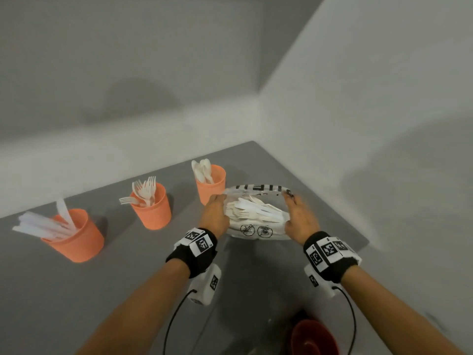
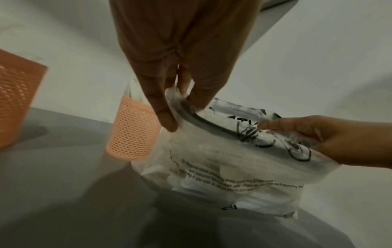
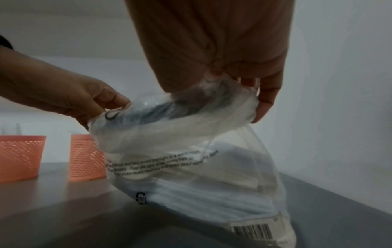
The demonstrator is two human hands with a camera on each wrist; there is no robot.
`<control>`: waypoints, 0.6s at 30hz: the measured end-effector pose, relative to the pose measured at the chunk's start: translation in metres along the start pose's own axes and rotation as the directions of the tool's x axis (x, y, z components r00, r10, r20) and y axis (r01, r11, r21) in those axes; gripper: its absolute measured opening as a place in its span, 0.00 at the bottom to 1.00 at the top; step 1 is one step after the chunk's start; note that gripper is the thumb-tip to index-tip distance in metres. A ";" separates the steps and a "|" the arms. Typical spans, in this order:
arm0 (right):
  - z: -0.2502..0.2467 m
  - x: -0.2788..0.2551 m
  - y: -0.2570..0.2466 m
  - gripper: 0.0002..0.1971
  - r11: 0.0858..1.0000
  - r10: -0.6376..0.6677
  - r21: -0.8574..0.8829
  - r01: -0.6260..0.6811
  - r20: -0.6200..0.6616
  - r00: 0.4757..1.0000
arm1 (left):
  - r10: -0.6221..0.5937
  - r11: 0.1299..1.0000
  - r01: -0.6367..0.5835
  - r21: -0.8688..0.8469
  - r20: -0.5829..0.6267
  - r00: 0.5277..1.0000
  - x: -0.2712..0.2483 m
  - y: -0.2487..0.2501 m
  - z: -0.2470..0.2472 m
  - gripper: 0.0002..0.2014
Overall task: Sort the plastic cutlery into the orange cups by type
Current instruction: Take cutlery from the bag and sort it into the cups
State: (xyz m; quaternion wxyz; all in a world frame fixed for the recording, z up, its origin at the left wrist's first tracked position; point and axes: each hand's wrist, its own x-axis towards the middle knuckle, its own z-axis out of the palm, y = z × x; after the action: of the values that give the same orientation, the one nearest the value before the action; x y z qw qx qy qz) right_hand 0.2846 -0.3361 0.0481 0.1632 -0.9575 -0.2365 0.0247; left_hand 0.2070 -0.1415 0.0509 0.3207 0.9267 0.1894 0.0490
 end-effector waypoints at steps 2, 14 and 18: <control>0.000 0.003 0.009 0.37 0.989 0.039 -0.142 -0.040 -0.010 0.999 | 0.007 1.000 -0.009 0.027 0.084 0.996 0.013 0.005 0.012 0.30; 0.021 0.055 0.005 0.25 0.913 -0.182 -0.306 0.270 0.285 0.941 | -0.002 0.977 -0.052 0.205 0.253 0.967 0.049 0.013 0.015 0.31; 0.025 0.066 0.007 0.29 0.902 -0.187 -0.318 0.291 0.320 0.929 | -0.001 0.976 -0.056 0.208 0.260 0.965 0.053 0.015 0.013 0.30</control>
State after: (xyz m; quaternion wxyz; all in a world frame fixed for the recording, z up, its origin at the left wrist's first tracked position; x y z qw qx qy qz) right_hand 0.3430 -0.3037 0.0243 -0.0486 -0.9209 -0.3745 0.0963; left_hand 0.2637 -0.1397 0.0486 0.2404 0.9569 0.1371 -0.0887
